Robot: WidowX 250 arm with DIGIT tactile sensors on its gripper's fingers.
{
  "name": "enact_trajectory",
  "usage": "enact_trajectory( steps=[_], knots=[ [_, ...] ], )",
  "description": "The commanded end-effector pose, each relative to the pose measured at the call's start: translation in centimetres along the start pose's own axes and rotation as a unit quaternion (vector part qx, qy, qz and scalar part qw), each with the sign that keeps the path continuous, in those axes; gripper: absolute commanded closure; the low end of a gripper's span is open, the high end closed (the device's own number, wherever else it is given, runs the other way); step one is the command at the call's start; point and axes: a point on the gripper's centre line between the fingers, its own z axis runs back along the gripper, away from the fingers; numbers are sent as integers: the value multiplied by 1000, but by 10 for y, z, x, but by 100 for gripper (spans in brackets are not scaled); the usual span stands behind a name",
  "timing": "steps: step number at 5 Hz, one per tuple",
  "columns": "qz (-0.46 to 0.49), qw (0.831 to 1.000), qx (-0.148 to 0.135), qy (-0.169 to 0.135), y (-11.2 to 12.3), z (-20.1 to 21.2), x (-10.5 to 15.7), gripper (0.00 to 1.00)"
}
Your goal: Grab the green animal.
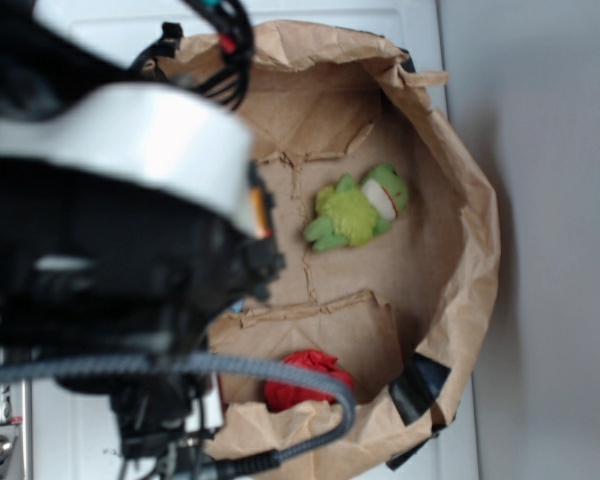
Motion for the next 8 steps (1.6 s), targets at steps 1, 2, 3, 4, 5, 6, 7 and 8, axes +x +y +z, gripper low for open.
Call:
enact_trajectory(
  steps=[1, 2, 3, 4, 5, 6, 7, 8],
  knots=[
    [7, 1000, -4, -25, 2, 13, 7, 0],
    [6, 999, -13, -53, 24, -14, 10, 0],
    [18, 998, -38, -55, 40, -30, 8, 0],
    [33, 996, -23, -74, 53, -58, 7, 0],
    [50, 995, 28, -84, 45, -85, 14, 0],
    [66, 992, 61, -84, 32, -108, 31, 0],
    [59, 991, 68, -100, 29, -129, 45, 0],
    [76, 989, 68, -110, 36, -135, 59, 0]
  ],
)
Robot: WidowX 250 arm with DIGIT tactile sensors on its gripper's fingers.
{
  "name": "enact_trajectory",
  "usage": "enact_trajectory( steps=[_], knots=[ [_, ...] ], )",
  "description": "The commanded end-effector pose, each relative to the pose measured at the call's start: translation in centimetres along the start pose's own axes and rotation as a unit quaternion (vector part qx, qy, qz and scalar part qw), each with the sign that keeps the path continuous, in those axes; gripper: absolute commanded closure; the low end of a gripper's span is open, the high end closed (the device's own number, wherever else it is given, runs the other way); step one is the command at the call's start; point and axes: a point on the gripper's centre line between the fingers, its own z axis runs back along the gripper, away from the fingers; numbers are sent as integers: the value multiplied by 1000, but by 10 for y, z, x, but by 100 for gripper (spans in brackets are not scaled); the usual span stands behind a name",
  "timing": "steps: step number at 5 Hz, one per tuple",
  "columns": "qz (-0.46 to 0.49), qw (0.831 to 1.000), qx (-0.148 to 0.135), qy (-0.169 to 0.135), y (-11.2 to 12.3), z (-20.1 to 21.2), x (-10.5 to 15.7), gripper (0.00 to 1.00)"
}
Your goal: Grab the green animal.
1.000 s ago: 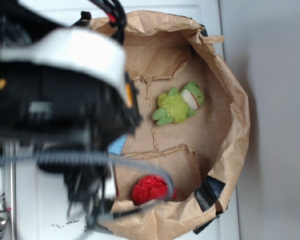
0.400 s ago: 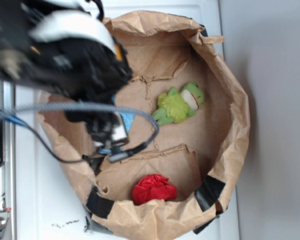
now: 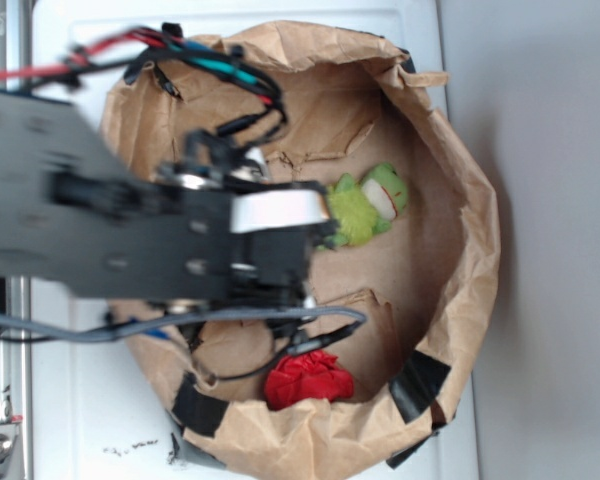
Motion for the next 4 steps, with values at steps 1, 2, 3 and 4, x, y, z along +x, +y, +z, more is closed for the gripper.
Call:
enact_trajectory(
  steps=[1, 2, 3, 4],
  knots=[
    [44, 998, -9, -38, 0, 3, 44, 0],
    [63, 997, -3, -36, -22, -14, 83, 0],
    [62, 997, 17, -37, -27, -31, 94, 0],
    [69, 996, 37, -32, -28, -46, 109, 0]
  ],
)
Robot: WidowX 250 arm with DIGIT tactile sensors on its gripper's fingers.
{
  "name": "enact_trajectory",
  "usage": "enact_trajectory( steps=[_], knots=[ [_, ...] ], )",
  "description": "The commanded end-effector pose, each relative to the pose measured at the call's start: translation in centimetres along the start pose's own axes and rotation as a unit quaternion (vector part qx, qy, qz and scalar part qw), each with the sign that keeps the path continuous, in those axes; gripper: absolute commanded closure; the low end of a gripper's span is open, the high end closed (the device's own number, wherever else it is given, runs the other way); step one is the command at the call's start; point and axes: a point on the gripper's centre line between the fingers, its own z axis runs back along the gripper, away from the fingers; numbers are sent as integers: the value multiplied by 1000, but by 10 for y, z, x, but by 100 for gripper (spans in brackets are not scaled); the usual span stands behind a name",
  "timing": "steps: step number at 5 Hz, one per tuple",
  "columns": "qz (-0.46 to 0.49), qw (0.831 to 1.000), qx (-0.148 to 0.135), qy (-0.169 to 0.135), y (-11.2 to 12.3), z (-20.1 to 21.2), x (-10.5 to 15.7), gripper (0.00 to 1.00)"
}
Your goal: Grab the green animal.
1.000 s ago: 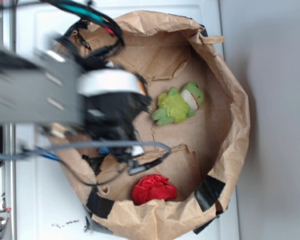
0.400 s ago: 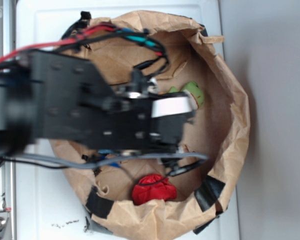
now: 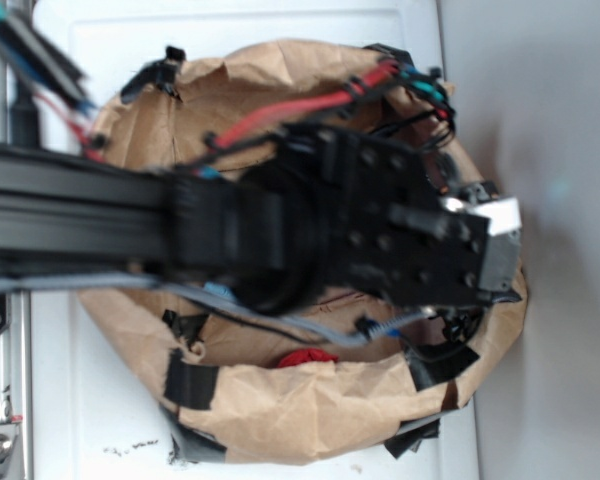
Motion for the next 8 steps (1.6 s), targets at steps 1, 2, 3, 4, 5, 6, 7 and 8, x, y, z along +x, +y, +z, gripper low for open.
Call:
enact_trajectory(
  steps=[1, 2, 3, 4, 5, 6, 7, 8],
  knots=[
    [6, 1000, 3, -29, -3, 2, 23, 100],
    [6, 1000, 3, -29, -3, 2, 23, 0],
    [6, 1000, 3, -29, -3, 2, 23, 0],
    [6, 1000, 3, -29, -3, 2, 23, 0],
    [6, 1000, 3, -29, -3, 2, 23, 0],
    [13, 999, -34, -9, 17, 22, 17, 0],
    [6, 998, -65, 4, 31, 39, 13, 0],
    [6, 997, -78, -1, 37, 44, 10, 0]
  ],
)
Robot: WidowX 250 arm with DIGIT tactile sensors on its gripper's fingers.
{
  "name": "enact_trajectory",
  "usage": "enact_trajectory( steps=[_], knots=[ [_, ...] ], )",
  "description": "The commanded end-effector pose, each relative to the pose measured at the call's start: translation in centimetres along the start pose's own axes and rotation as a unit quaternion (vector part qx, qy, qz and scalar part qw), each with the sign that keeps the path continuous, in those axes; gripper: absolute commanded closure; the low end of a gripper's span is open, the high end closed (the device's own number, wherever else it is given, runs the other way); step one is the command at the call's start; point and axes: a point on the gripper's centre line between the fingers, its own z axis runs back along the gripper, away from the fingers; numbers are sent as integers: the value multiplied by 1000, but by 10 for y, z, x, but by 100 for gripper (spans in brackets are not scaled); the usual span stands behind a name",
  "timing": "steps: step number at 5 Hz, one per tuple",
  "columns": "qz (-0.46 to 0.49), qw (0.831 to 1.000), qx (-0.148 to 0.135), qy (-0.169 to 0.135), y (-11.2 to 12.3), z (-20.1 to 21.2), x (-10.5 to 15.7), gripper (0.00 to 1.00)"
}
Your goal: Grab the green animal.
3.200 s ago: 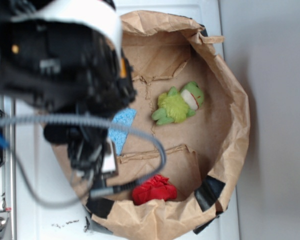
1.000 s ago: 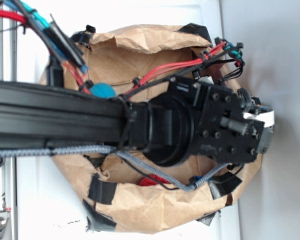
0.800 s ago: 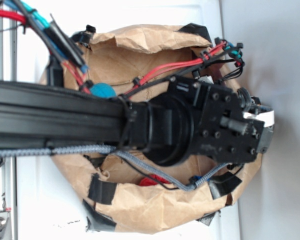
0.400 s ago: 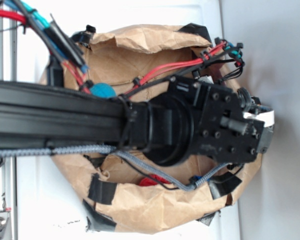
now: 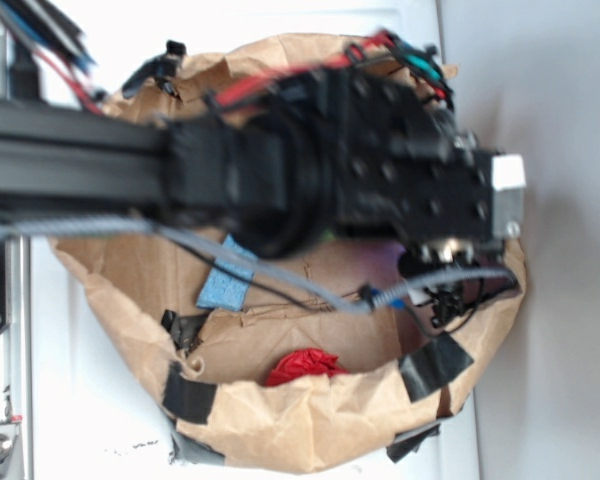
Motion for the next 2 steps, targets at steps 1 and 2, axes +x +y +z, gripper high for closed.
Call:
enact_trajectory(
  steps=[1, 2],
  knots=[
    [16, 999, -32, -35, 21, 24, 8, 0],
    [5, 998, -25, -55, 19, 7, 7, 0]
  ],
)
